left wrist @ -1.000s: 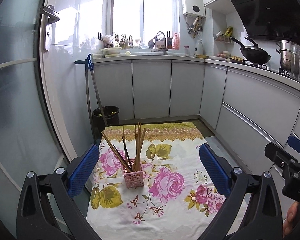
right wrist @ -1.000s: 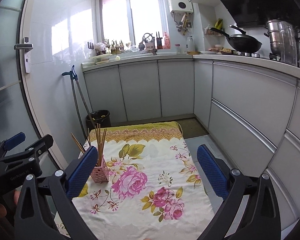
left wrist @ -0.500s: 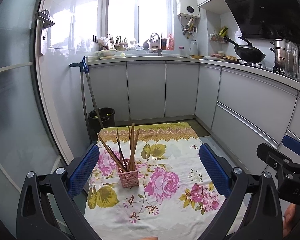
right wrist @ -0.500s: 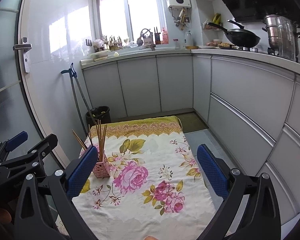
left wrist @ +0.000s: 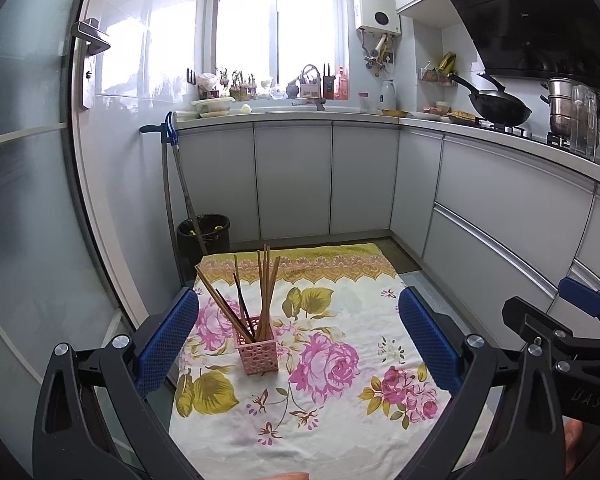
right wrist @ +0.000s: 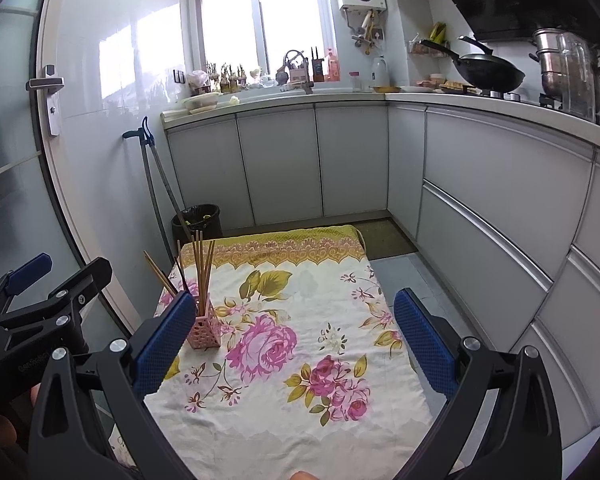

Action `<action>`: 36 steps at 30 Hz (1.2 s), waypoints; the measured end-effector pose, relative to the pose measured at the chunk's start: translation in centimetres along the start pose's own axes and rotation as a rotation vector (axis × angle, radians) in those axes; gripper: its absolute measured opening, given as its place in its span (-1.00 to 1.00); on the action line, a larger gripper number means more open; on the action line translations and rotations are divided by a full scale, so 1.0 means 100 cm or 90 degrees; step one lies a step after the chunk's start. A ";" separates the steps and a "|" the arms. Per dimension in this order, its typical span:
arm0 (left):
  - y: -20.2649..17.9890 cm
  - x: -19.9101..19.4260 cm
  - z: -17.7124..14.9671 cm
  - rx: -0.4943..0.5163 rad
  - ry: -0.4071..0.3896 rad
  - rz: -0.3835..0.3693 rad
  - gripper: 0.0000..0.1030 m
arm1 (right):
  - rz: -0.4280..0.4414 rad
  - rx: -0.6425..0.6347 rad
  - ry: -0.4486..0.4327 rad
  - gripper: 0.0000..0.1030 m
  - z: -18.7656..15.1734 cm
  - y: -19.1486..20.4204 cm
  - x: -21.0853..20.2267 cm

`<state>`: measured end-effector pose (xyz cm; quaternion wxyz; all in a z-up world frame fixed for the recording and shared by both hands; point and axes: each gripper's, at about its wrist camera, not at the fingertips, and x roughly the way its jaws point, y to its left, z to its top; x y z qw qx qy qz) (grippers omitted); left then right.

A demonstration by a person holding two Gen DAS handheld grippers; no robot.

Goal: Organize utensils

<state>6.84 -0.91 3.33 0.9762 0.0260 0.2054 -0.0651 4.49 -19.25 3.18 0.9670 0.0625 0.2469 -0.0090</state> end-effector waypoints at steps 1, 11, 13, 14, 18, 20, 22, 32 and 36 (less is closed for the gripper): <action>0.000 0.000 0.000 -0.001 0.000 0.000 0.86 | 0.001 0.000 0.001 0.87 0.000 0.000 0.001; 0.000 0.002 0.000 -0.001 0.001 0.005 0.86 | 0.002 0.000 0.006 0.87 -0.001 0.001 0.003; -0.001 0.003 0.001 0.001 0.001 0.005 0.86 | 0.002 0.002 0.006 0.87 -0.002 0.001 0.003; 0.000 0.003 0.000 0.001 0.002 0.005 0.86 | 0.002 0.001 0.006 0.88 -0.002 0.001 0.003; 0.000 0.003 0.000 0.000 0.003 0.005 0.86 | 0.003 0.002 0.007 0.87 -0.002 0.000 0.003; -0.001 0.002 0.001 -0.001 0.002 0.005 0.86 | 0.002 0.001 0.007 0.87 -0.002 0.001 0.003; -0.002 0.003 0.001 0.000 0.001 0.007 0.86 | 0.003 0.002 0.007 0.87 -0.002 0.001 0.003; -0.003 0.004 0.000 0.003 0.003 0.004 0.86 | 0.002 0.002 0.006 0.87 -0.002 -0.001 0.004; -0.003 0.004 -0.001 0.002 0.004 0.004 0.86 | 0.003 0.001 0.008 0.87 -0.004 -0.001 0.004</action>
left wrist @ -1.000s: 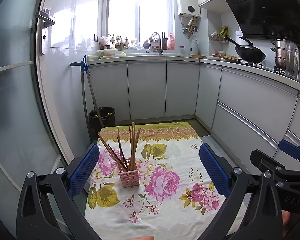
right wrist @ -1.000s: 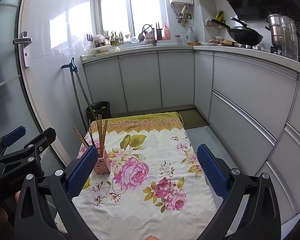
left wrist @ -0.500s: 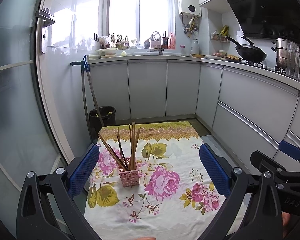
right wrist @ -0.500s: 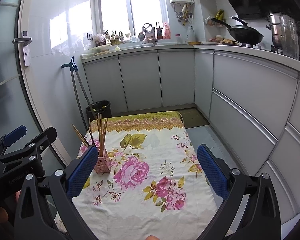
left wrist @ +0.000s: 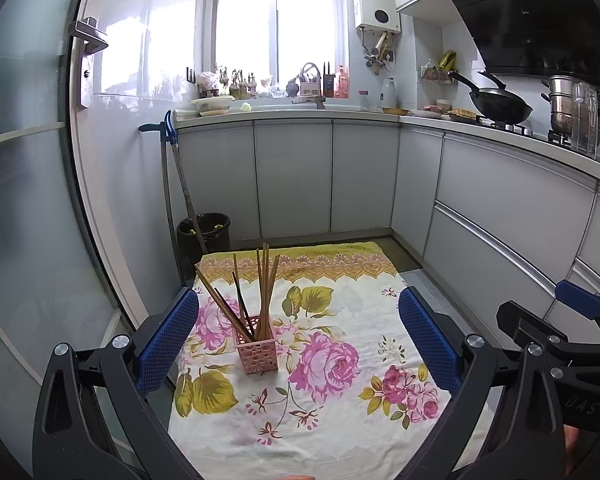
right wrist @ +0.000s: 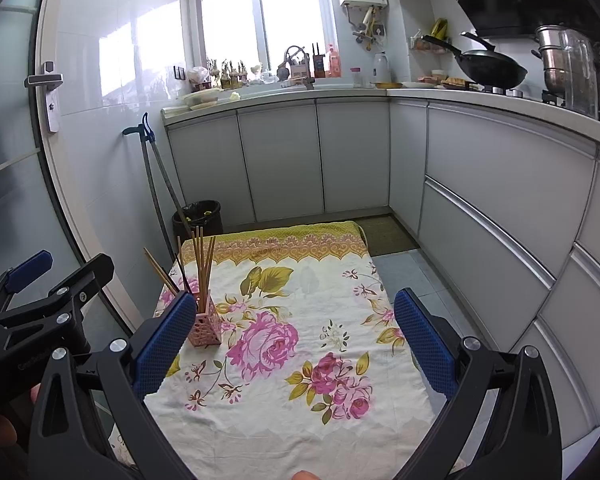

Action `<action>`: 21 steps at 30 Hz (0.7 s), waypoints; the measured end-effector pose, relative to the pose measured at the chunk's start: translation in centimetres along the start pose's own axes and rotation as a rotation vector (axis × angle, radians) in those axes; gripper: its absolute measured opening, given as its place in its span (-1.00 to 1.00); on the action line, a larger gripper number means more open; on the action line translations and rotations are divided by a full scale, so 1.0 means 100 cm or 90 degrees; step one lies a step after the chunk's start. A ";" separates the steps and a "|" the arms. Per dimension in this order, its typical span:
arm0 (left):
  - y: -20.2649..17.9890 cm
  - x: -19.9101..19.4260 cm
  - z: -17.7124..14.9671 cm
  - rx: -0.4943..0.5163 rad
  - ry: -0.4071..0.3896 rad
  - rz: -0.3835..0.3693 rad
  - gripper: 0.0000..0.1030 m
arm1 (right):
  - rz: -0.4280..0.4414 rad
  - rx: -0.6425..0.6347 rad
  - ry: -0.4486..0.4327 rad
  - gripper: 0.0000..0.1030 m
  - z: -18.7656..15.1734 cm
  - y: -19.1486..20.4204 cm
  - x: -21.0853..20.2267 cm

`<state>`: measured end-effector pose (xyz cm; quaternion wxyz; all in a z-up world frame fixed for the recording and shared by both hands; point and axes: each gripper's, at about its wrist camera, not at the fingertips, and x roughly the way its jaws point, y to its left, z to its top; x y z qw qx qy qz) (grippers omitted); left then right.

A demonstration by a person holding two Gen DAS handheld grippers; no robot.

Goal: Organize utensils

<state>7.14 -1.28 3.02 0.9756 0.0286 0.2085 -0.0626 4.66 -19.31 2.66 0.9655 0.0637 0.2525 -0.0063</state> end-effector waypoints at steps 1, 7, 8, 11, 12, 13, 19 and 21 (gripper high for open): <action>0.000 0.000 0.000 0.000 0.000 0.000 0.86 | 0.000 0.000 0.000 0.87 0.000 0.000 0.000; -0.001 -0.001 0.001 0.001 -0.001 0.000 0.86 | 0.000 0.001 0.000 0.87 0.000 0.000 0.000; -0.001 -0.001 0.000 0.001 0.000 0.000 0.86 | 0.000 0.000 0.000 0.88 0.000 0.000 0.000; -0.001 -0.001 0.000 0.001 -0.001 0.000 0.86 | 0.000 0.001 0.001 0.87 0.000 0.000 0.000; -0.001 0.000 0.001 0.001 0.000 -0.002 0.86 | 0.000 0.000 0.001 0.87 0.000 0.000 0.000; 0.000 -0.001 0.001 0.001 0.000 -0.002 0.86 | 0.000 -0.001 0.001 0.87 0.000 0.000 0.000; 0.000 -0.001 0.000 0.000 0.001 -0.003 0.86 | 0.003 0.000 0.003 0.87 -0.001 0.002 0.003; 0.000 0.000 0.000 0.002 0.001 -0.004 0.86 | 0.003 -0.001 0.003 0.87 -0.001 0.002 0.003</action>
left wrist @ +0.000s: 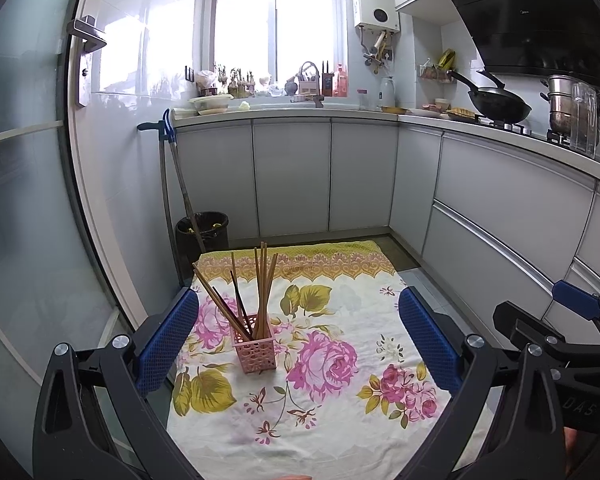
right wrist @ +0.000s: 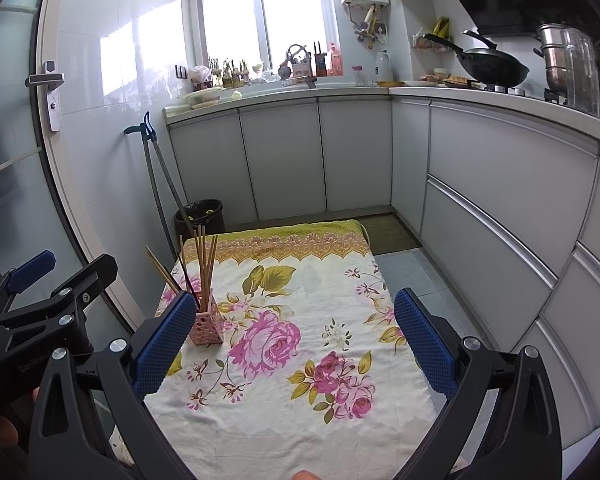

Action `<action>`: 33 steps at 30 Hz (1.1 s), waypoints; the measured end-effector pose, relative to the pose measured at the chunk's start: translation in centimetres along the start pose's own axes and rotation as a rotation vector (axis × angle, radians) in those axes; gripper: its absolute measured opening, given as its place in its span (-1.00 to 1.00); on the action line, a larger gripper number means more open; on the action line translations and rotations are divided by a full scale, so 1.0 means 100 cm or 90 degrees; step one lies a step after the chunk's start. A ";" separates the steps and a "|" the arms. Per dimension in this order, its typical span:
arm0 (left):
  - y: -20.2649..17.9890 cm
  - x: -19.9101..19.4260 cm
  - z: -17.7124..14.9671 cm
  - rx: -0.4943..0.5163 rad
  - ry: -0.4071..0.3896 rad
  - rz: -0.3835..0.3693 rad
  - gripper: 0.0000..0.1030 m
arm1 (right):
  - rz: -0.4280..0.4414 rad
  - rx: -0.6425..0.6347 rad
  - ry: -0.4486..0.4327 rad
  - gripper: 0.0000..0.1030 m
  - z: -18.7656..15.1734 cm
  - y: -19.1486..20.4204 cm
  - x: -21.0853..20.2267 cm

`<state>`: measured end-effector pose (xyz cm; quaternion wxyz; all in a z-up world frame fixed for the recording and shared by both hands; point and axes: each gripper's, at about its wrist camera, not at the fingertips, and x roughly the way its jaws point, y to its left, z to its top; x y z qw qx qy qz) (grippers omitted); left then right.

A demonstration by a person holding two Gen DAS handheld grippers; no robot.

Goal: Organize utensils

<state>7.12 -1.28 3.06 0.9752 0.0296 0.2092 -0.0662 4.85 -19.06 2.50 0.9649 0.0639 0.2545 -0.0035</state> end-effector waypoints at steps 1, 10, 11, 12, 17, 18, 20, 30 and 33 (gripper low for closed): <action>0.000 0.000 -0.001 0.001 0.001 -0.001 0.86 | 0.001 0.000 0.000 0.87 0.000 0.000 0.000; -0.004 0.001 -0.002 0.004 0.007 -0.004 0.86 | 0.001 0.001 0.001 0.88 -0.001 0.001 0.001; -0.004 0.001 -0.002 0.003 0.007 -0.004 0.86 | 0.001 0.000 0.001 0.87 -0.001 0.001 0.001; -0.003 0.001 -0.002 0.002 0.007 -0.005 0.86 | 0.001 0.000 0.001 0.88 -0.001 0.001 0.001; -0.004 0.002 -0.003 0.003 0.002 0.000 0.86 | 0.001 -0.002 0.002 0.88 -0.001 0.001 0.001; -0.004 0.002 -0.003 0.002 0.002 0.001 0.86 | 0.001 -0.001 0.002 0.88 -0.001 0.001 0.002; -0.004 0.004 -0.005 -0.001 0.004 -0.003 0.86 | 0.001 -0.001 0.002 0.87 -0.001 0.001 0.002; 0.001 0.005 -0.005 -0.002 0.006 -0.006 0.86 | 0.001 -0.002 0.003 0.87 -0.001 0.002 0.002; 0.001 0.006 -0.005 0.001 0.007 -0.008 0.86 | 0.001 -0.001 0.003 0.87 -0.001 0.002 0.002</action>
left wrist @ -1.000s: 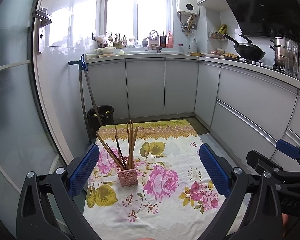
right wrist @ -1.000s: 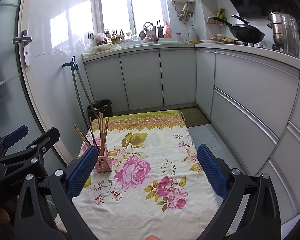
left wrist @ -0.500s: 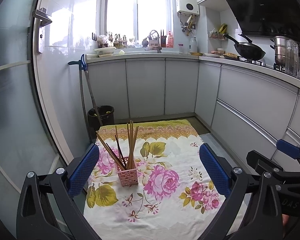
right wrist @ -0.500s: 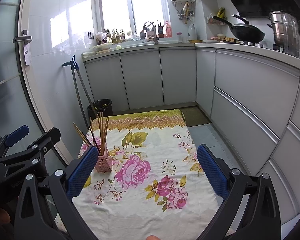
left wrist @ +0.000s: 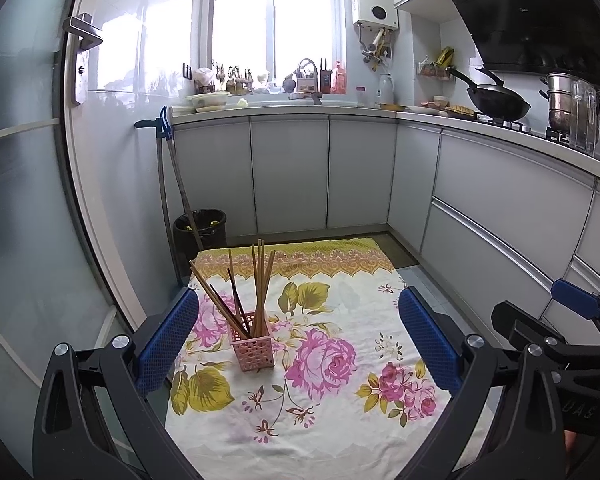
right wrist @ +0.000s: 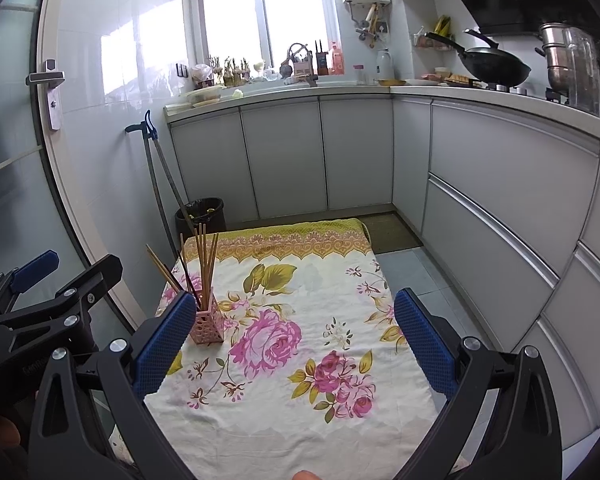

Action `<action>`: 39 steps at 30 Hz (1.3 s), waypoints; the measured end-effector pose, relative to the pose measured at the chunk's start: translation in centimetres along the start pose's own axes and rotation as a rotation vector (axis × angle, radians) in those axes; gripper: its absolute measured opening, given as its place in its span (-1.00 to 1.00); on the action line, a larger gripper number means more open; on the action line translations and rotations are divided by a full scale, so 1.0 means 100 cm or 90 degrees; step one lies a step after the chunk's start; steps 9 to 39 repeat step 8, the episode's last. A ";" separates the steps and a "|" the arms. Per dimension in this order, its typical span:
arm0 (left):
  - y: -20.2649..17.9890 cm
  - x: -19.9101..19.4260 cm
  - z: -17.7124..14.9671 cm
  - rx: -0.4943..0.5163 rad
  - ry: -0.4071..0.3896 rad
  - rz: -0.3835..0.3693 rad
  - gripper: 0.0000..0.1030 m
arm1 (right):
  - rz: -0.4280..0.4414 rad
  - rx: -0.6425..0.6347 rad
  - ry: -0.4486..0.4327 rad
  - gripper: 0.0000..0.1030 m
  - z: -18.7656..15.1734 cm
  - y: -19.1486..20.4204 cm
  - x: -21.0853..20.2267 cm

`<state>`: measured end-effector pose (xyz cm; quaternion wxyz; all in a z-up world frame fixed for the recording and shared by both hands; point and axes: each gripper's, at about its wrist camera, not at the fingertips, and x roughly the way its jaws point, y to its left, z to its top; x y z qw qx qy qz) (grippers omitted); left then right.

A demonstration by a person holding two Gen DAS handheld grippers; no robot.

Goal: Organize utensils

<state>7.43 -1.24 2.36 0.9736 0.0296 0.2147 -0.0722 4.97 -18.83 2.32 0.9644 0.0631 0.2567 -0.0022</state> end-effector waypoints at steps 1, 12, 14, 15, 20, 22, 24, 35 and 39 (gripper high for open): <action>0.001 0.001 0.000 0.002 0.001 -0.002 0.86 | 0.000 0.000 0.000 0.87 0.000 0.000 0.000; 0.002 0.001 0.000 0.003 0.002 -0.003 0.86 | 0.000 0.000 0.000 0.88 0.000 -0.001 0.000; 0.002 0.001 0.000 0.003 0.002 -0.003 0.86 | 0.000 0.000 0.000 0.88 0.000 -0.001 0.000; 0.002 0.001 0.000 0.003 0.002 -0.003 0.86 | 0.000 0.000 0.000 0.88 0.000 -0.001 0.000; 0.002 0.001 0.000 0.003 0.002 -0.003 0.86 | 0.000 0.000 0.000 0.88 0.000 -0.001 0.000; 0.002 0.001 0.000 0.003 0.002 -0.003 0.86 | 0.000 0.000 0.000 0.88 0.000 -0.001 0.000; 0.002 0.001 0.000 0.003 0.002 -0.003 0.86 | 0.000 0.000 0.000 0.88 0.000 -0.001 0.000; 0.002 0.001 0.000 0.003 0.002 -0.003 0.86 | 0.000 0.000 0.000 0.88 0.000 -0.001 0.000; 0.002 0.001 0.000 0.003 0.002 -0.003 0.86 | 0.000 0.000 0.000 0.88 0.000 -0.001 0.000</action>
